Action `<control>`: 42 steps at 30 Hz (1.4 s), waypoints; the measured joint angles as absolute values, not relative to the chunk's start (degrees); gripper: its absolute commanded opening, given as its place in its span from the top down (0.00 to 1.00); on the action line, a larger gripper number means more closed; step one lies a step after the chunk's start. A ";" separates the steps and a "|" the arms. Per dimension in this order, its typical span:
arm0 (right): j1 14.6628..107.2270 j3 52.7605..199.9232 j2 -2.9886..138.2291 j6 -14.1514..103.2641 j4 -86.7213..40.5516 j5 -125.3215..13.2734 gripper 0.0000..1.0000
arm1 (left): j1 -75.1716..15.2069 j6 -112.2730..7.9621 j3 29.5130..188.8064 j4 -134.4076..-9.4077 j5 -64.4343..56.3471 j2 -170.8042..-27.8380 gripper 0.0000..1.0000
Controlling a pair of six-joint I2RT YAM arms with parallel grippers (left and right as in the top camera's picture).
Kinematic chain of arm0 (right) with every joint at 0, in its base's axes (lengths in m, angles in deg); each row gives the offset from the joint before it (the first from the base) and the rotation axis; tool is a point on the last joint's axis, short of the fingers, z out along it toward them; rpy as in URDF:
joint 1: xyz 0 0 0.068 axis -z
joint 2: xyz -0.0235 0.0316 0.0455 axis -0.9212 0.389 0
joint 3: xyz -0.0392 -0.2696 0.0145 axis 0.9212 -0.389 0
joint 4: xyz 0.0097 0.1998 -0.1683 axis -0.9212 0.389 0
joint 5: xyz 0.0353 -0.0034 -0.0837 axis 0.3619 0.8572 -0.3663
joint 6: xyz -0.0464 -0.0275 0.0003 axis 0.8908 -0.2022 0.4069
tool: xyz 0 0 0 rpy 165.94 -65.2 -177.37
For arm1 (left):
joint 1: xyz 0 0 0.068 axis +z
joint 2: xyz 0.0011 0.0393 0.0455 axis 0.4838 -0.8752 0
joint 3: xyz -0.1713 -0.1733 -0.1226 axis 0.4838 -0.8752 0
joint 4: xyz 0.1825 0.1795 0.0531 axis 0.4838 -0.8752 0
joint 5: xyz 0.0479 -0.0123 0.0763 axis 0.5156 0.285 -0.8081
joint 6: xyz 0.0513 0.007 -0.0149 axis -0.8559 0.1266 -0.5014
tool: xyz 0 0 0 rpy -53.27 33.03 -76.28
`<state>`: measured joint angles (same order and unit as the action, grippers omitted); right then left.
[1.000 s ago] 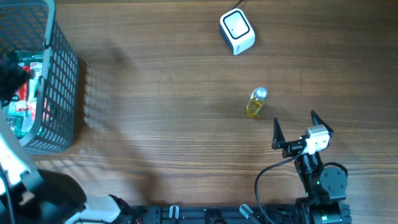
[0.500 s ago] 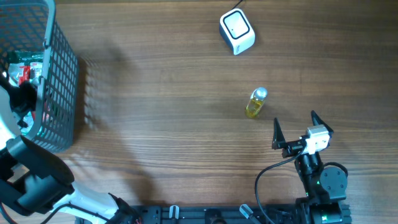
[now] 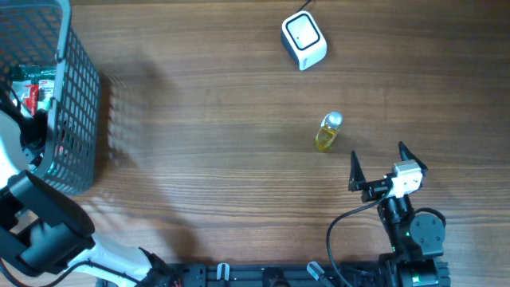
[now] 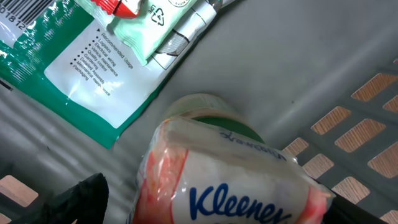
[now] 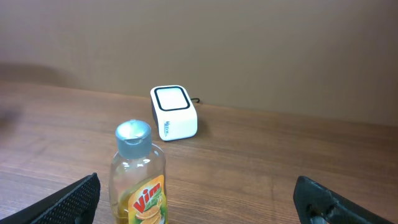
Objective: Scan the item barcode
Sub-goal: 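Return the left gripper to the basket and grasp the Kleenex tissue pack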
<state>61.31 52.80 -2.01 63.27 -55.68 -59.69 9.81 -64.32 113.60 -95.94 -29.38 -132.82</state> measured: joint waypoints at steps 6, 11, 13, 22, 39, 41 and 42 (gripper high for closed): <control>61.31 52.80 -2.01 63.24 -55.68 -59.69 0.00 | 9.81 -64.32 113.60 -95.90 -28.96 -132.86 0.17; 61.31 52.80 -2.01 63.27 -55.68 -59.69 0.00 | 9.81 -64.32 113.57 -95.81 -28.46 -133.93 0.25; 61.31 52.80 -2.01 63.27 -55.68 -59.77 0.00 | 9.81 -64.38 113.55 -95.74 -28.26 -134.02 0.29; 61.31 52.80 -2.01 63.24 -55.68 -59.82 0.00 | 9.81 -64.60 113.55 -95.44 -27.82 -134.02 0.53; 61.31 52.80 -2.01 63.24 -55.68 -59.82 0.00 | 9.81 -63.68 132.26 -94.69 -25.94 -119.99 0.56; 61.31 52.80 -2.01 63.27 -55.68 -59.82 0.00 | 9.68 -62.55 135.93 -93.60 -23.39 -117.54 0.55; 61.31 52.80 -2.01 63.27 -55.68 -59.82 0.00 | 9.35 -62.13 137.20 -93.10 -22.25 -116.64 0.55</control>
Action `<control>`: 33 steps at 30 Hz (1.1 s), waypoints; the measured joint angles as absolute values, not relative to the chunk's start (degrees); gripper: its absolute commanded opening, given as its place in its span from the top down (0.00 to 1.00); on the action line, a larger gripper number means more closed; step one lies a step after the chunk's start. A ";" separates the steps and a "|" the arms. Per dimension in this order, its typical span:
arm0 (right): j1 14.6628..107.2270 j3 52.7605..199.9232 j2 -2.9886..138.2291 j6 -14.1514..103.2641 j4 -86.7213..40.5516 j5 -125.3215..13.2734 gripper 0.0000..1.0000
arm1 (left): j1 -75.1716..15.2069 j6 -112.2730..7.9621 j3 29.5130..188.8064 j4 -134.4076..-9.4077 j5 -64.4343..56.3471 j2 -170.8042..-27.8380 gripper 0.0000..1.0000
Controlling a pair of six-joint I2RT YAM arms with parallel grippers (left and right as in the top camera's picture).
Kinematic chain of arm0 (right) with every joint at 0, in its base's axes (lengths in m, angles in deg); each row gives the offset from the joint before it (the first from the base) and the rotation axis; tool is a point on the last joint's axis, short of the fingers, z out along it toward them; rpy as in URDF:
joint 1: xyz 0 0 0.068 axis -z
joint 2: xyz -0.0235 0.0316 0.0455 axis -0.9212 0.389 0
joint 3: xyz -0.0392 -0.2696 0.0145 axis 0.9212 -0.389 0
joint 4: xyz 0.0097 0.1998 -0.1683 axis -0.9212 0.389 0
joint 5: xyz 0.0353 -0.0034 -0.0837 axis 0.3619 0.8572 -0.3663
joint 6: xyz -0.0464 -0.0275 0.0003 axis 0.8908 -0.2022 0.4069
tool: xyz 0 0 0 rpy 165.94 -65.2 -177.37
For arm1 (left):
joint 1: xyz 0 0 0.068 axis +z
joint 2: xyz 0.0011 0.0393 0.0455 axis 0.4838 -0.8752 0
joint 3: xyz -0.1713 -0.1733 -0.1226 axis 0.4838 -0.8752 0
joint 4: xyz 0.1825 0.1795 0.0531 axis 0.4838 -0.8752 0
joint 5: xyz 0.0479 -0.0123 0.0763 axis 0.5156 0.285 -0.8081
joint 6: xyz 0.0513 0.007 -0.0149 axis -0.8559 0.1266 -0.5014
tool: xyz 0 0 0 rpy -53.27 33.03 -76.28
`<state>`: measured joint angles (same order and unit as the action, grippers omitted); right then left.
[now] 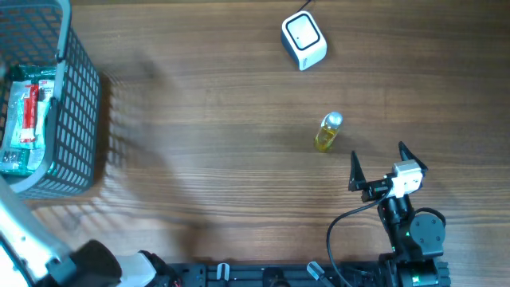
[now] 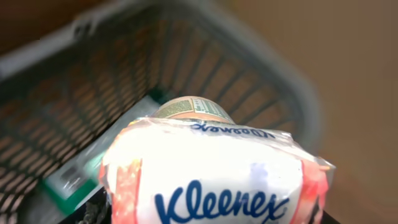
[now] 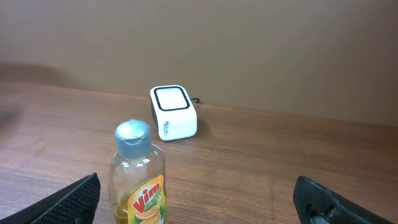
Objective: Scan the item barcode
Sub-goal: 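Return the left gripper to the basket and grasp the Kleenex tissue pack, then carry the Kleenex pack with the left gripper and set it beside the bottle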
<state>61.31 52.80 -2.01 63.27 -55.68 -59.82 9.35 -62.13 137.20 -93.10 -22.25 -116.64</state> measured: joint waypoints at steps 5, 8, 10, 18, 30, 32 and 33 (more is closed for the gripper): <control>61.31 52.80 -2.01 63.24 -55.68 -59.82 0.00 | 3.36 -61.06 139.78 -91.44 -19.02 -112.69 0.56; 61.31 52.80 -2.01 63.27 -55.68 -59.82 0.00 | -0.18 -60.84 139.82 -91.87 -18.21 -111.05 0.57; 61.31 52.80 -2.01 63.27 -55.68 -59.82 0.00 | -4.62 -60.82 139.89 -94.65 -18.23 -109.41 0.57; 61.31 52.80 -2.01 63.27 -55.71 -59.82 0.00 | -22.69 -60.87 140.04 -111.74 -19.37 -109.91 0.60; 61.31 52.80 -2.01 63.27 -55.71 -59.82 0.00 | -47.19 -51.97 138.80 -115.63 -26.69 -122.54 0.57; 61.31 52.80 -2.01 63.27 -55.71 -59.82 0.00 | -50.30 -49.17 137.05 -114.58 -27.91 -124.10 0.58; 61.31 52.80 -2.01 63.27 -55.68 -59.82 0.00 | -51.30 -48.36 136.22 -113.99 -28.22 -124.53 0.58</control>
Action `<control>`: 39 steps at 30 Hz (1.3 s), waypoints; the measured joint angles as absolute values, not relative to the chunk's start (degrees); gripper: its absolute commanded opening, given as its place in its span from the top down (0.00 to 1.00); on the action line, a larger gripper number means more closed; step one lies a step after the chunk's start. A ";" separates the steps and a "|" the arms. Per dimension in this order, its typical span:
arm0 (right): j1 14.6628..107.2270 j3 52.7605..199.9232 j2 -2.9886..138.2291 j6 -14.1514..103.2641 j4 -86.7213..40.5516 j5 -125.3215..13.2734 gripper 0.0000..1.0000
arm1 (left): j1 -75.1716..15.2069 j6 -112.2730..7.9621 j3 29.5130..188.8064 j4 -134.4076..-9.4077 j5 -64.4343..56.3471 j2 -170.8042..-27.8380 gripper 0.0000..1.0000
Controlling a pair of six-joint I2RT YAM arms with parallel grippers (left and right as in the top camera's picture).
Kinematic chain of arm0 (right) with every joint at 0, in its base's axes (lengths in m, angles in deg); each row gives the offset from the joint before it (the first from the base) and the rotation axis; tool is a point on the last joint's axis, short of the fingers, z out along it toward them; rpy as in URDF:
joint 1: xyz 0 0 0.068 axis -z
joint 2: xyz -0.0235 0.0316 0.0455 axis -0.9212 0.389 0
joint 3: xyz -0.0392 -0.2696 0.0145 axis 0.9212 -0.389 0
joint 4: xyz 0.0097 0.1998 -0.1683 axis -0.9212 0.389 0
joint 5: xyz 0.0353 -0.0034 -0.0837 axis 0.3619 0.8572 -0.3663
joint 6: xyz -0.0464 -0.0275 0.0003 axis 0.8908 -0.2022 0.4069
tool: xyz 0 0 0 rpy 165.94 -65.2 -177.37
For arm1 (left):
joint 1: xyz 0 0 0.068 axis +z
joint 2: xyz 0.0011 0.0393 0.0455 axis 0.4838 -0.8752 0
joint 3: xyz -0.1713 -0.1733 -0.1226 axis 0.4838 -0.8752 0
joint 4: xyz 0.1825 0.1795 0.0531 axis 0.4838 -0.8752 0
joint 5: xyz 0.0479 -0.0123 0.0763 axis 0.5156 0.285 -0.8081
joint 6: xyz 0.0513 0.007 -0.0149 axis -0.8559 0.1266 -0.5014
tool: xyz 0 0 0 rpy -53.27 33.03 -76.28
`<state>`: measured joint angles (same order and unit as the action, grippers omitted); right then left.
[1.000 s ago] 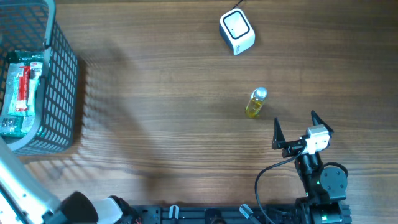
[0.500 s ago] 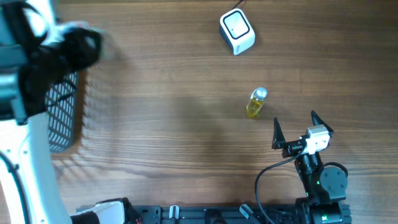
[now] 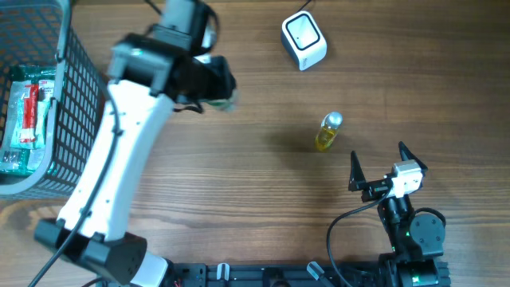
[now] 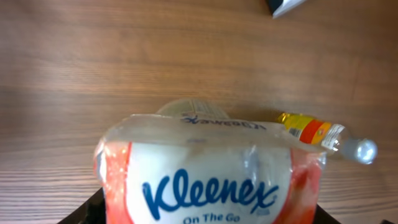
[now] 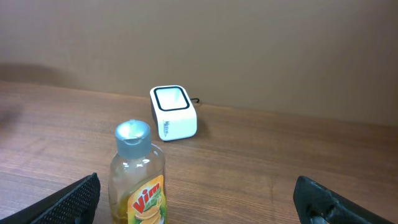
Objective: Scan the item barcode
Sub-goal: 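Carry the Kleenex pack with the left gripper and set it beside the bottle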
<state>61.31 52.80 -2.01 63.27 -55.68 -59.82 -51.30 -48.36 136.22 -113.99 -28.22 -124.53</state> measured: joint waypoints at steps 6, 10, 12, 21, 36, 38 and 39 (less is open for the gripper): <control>61.31 52.80 -2.01 63.27 -55.68 -59.82 0.00 | -58.36 -43.07 126.45 -104.44 -31.10 -126.63 0.59; 61.31 52.80 -2.01 63.27 -55.68 -59.82 0.00 | -60.40 -39.45 121.40 -98.82 -32.76 -126.68 0.60; 61.31 52.80 -2.01 63.24 -55.68 -59.82 0.00 | -61.29 -38.48 119.13 -96.53 -33.20 -126.68 0.61; 61.31 52.80 -2.01 63.27 -55.68 -59.82 0.00 | -66.12 -34.64 112.00 -88.68 -33.53 -128.23 0.63; 61.31 52.80 -2.01 63.27 -55.71 -59.82 0.00 | -74.54 -30.03 110.12 -82.87 -36.35 -133.43 0.63; 61.31 52.80 -2.01 63.24 -55.68 -59.82 0.00 | -75.46 -29.94 110.12 -82.83 -36.35 -133.93 0.63; 61.31 52.80 -2.01 63.24 -55.68 -59.82 0.00 | -75.78 -29.94 110.12 -82.80 -36.35 -134.22 0.63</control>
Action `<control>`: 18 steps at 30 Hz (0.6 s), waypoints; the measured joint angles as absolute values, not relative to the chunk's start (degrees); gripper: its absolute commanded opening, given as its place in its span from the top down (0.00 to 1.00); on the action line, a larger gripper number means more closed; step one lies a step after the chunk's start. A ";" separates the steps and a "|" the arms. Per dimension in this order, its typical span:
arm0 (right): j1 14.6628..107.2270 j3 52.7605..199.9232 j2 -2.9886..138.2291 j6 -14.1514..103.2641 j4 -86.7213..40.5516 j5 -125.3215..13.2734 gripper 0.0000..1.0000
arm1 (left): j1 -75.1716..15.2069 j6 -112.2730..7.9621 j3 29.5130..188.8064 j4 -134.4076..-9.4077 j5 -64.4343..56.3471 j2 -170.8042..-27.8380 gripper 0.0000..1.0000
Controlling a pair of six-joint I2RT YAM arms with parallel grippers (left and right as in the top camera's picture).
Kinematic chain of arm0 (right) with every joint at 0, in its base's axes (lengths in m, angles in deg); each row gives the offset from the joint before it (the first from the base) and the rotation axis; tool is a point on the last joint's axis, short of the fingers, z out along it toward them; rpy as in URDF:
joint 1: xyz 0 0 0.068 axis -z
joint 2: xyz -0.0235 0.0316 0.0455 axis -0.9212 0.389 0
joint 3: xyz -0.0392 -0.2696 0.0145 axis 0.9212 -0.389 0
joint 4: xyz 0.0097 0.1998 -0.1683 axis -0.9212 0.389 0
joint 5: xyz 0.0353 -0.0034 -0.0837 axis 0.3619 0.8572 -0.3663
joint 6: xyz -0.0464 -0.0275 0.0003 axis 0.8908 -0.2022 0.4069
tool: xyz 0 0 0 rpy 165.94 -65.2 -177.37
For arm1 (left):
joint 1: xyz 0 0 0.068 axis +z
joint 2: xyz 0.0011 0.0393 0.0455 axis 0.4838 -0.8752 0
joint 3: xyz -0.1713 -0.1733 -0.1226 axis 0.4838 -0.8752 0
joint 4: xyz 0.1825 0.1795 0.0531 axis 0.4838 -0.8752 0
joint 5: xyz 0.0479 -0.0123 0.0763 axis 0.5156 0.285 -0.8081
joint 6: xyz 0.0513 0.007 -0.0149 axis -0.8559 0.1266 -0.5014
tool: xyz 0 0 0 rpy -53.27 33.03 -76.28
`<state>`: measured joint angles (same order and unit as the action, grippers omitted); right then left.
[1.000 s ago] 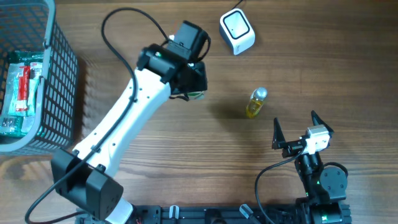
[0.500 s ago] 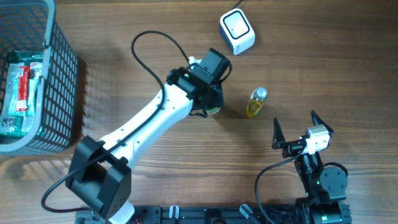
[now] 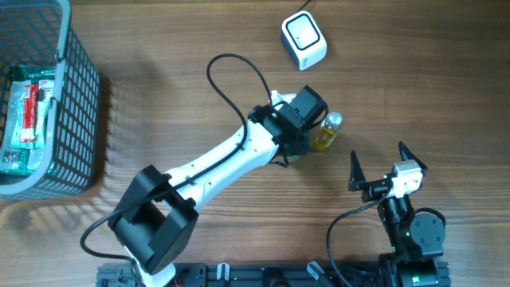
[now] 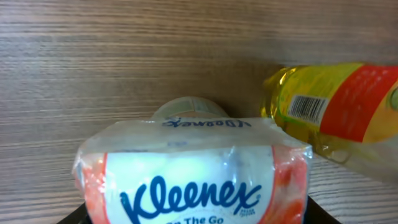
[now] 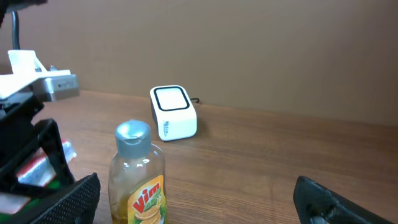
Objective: Scan the item barcode
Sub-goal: 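Carry the Kleenex pack with the left gripper and set it beside the bottle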
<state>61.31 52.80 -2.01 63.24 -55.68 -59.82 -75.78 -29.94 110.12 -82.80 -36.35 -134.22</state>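
Observation:
My left gripper (image 3: 296,127) is shut on a white and orange Kleenex tissue pack (image 4: 196,180), low over the table and right beside a yellow Vim bottle (image 3: 327,131). The bottle's barcode (image 4: 308,107) faces the left wrist view. A round pale lid (image 4: 189,109) shows just behind the pack. The white barcode scanner (image 3: 304,40) stands at the far side, its window up. My right gripper (image 3: 378,153) is open near the front edge, with the bottle (image 5: 138,177) standing just ahead of it and nothing between its fingers.
A grey mesh basket (image 3: 76,104) stands at the far left with a green packet (image 3: 24,119) and other packets in it. The left arm (image 3: 215,167) stretches across the middle of the table. The scanner's cable runs off the far edge.
My left gripper, still holding the Kleenex pack, has moved from the far middle of the table, left of the scanner, to right beside the Vim bottle. The right arm has not moved.
My left gripper was down in the basket, shut on the Kleenex pack. Then it held the pack above the basket. Then it held it over the table left of the scanner, and now low beside the bottle. The right gripper stayed open and still throughout.

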 measured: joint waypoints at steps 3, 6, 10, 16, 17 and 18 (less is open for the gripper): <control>61.31 52.83 -2.01 63.24 -55.68 -59.82 0.00 | -76.35 -29.74 110.12 -82.89 -36.37 -135.07 0.60; 61.31 52.80 -2.01 63.27 -55.71 -59.82 0.00 | -76.99 -29.54 110.12 -83.09 -36.37 -135.99 0.48; 61.31 52.80 -2.01 63.24 -55.68 -59.82 0.00 | -77.31 -29.48 110.12 -83.11 -36.37 -136.36 0.26; 61.31 52.80 -2.01 63.24 -55.71 -59.82 0.00 | -77.31 -29.13 110.12 -83.22 -36.46 -136.36 0.14; 61.31 52.80 -2.01 63.27 -55.68 -59.82 0.00 | -77.31 -29.13 110.12 -83.26 -36.52 -136.36 0.13; 61.31 52.80 -2.01 63.27 -55.71 -59.82 0.00 | -77.31 -29.15 110.12 -83.26 -36.54 -136.36 0.13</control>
<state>61.31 52.80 -2.01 63.27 -55.71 -59.82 -77.31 -29.15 110.12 -83.26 -36.54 -136.36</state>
